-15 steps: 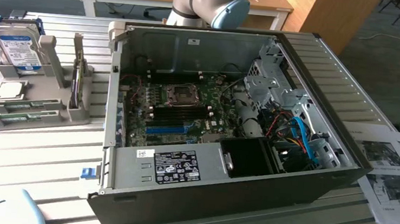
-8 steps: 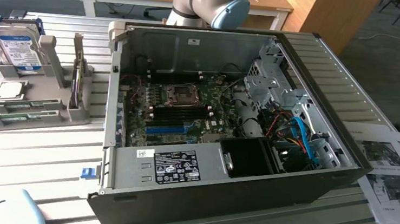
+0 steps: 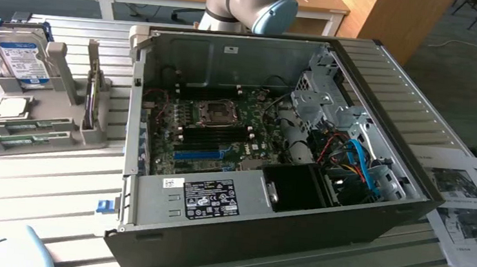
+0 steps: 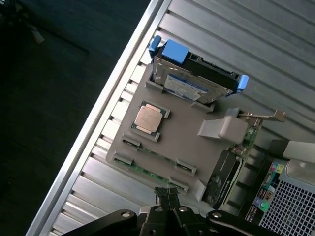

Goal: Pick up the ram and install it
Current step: 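Pick up the ram and move it above insertion slot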

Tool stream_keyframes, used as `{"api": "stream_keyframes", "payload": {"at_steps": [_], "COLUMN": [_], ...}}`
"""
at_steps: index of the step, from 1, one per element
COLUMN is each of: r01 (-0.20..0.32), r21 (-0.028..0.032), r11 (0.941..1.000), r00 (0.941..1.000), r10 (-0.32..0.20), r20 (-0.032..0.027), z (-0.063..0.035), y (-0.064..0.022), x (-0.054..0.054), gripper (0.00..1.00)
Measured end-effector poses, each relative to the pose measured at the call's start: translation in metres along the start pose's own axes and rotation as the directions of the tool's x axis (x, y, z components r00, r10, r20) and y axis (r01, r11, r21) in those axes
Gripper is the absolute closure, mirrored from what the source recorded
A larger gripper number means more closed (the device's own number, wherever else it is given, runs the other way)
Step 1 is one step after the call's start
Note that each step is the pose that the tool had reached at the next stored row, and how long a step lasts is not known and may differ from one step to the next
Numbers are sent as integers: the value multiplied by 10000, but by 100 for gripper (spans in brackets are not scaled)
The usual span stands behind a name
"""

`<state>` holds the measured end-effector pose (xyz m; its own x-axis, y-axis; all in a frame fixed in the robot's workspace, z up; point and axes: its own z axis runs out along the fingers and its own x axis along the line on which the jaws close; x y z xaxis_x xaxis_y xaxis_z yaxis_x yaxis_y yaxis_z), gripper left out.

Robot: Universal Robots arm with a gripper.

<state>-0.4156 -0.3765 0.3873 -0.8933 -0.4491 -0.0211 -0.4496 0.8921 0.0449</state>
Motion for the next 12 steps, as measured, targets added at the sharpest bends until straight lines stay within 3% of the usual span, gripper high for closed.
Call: {"api": "stream_keyframes", "payload": {"at_steps": [6, 12], "r01": [746, 1472], "r21": [-17, -36], "r11": [9972, 9891], "r00": [9972, 9891], "r10": [-746, -1472], "r20": [-33, -63], "z": [0, 0], "y": [0, 0], "x": [0, 0], "gripper": [91, 91]}}
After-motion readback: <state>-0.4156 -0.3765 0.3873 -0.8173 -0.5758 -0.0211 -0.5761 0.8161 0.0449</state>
